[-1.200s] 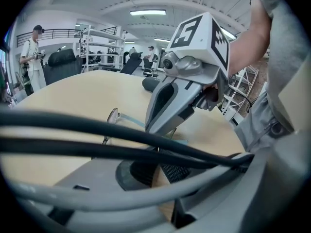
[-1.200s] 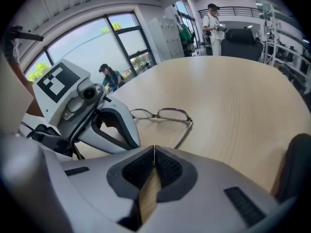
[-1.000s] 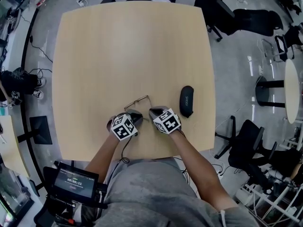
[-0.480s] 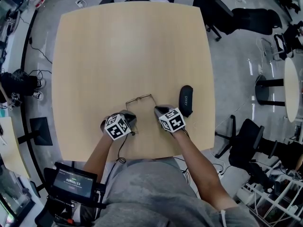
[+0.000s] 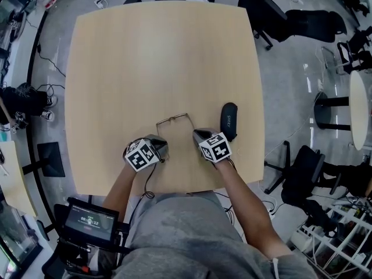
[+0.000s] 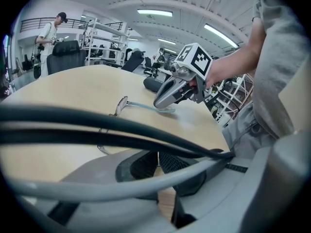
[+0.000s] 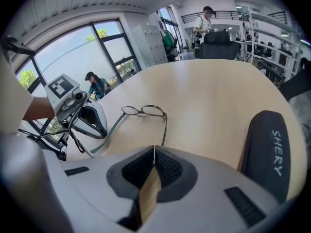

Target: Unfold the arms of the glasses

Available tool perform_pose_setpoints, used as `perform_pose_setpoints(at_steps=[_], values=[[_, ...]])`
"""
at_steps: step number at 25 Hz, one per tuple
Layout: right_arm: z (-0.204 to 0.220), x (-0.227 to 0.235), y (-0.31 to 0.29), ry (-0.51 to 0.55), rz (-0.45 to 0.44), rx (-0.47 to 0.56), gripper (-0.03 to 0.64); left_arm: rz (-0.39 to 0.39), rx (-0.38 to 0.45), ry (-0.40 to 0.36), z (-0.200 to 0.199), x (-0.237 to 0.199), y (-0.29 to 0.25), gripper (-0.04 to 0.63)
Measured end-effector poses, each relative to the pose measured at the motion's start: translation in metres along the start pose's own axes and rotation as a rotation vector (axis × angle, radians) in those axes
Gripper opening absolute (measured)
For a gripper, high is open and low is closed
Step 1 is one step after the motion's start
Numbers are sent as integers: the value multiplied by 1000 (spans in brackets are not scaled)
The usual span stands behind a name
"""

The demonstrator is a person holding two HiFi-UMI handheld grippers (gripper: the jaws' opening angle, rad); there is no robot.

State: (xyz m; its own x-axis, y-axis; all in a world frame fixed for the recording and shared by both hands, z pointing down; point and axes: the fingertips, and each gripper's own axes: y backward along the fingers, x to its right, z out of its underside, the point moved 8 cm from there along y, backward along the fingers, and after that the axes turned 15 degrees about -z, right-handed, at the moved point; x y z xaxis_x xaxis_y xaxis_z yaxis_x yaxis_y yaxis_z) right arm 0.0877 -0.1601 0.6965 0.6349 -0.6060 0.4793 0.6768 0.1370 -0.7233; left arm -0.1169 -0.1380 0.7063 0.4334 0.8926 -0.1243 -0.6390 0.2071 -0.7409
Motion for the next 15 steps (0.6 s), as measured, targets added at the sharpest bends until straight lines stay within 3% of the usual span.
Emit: perform_pose_setpoints(at_steps=[5, 15], values=[[6, -23, 4, 12, -40, 18, 12, 29, 9, 47, 3, 3, 16, 9], [19, -123, -30, -21, -364, 26, 12, 51, 64, 129, 3, 19, 19, 9]])
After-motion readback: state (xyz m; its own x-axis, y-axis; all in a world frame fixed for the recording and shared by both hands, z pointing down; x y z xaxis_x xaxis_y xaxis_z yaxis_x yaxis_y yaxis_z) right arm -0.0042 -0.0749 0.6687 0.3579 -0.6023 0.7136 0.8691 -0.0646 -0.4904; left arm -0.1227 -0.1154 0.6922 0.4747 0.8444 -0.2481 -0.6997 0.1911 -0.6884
